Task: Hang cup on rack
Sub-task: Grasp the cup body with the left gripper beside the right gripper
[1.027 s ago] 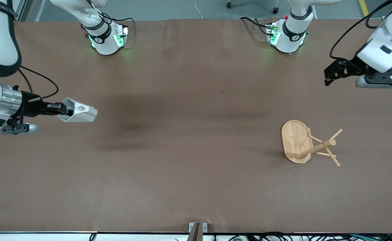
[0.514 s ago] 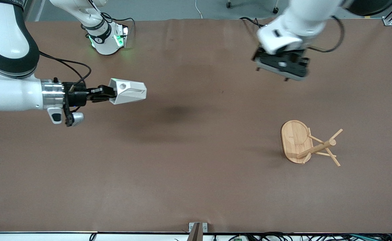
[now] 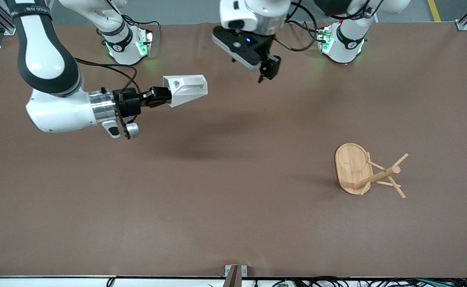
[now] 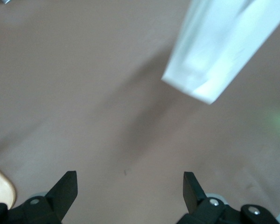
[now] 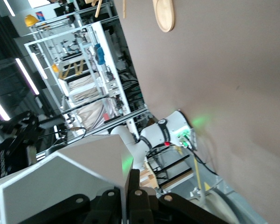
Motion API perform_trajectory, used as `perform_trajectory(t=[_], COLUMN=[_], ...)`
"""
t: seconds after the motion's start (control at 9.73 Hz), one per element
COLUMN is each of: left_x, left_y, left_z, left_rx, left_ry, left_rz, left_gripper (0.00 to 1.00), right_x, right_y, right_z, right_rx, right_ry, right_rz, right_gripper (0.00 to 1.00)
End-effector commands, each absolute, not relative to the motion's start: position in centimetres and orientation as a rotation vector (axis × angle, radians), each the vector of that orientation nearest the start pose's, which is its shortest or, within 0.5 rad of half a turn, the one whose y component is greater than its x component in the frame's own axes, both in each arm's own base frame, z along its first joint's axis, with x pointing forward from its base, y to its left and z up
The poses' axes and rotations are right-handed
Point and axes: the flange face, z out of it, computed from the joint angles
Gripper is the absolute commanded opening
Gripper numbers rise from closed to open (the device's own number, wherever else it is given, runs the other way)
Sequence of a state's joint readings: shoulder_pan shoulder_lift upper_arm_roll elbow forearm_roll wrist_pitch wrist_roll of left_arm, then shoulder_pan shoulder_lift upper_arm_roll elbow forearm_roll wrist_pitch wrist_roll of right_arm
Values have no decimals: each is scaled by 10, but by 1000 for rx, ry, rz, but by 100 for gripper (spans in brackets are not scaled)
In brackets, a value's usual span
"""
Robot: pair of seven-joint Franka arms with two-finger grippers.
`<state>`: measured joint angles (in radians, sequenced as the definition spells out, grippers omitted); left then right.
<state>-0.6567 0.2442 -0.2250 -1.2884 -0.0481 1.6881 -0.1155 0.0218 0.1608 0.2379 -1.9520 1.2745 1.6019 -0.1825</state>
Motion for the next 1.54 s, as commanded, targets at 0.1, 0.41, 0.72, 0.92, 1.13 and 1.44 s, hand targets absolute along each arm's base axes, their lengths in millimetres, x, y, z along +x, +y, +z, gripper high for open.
perform_trajectory(t=[0.1, 0.41, 0.72, 0.92, 1.13, 1.44], left_x=[412, 427, 434, 434, 432, 436], left_y=[-515, -526, -531, -532, -537, -540], left_z=[625, 605, 588, 580, 569, 554], left_rx=[-3069, -2951, -2999, -3019, -3020, -3015], left_ry=[1336, 1587, 1663, 1663, 1665, 1663], left_rz=[-225, -304, -263, -218, -174, -134], left_gripper=[100, 100, 100, 100, 100, 91], right_x=[502, 494, 494, 494, 494, 493], right_y=[259, 275, 275, 275, 275, 275], right_z=[429, 432, 433, 433, 434, 436], right_rx=[-1734, -1695, -1692, -1692, -1692, -1693], right_ry=[-12, -38, -43, -43, -44, -47], right_rz=[556, 563, 561, 561, 559, 557], right_gripper=[0, 0, 0, 0, 0, 0])
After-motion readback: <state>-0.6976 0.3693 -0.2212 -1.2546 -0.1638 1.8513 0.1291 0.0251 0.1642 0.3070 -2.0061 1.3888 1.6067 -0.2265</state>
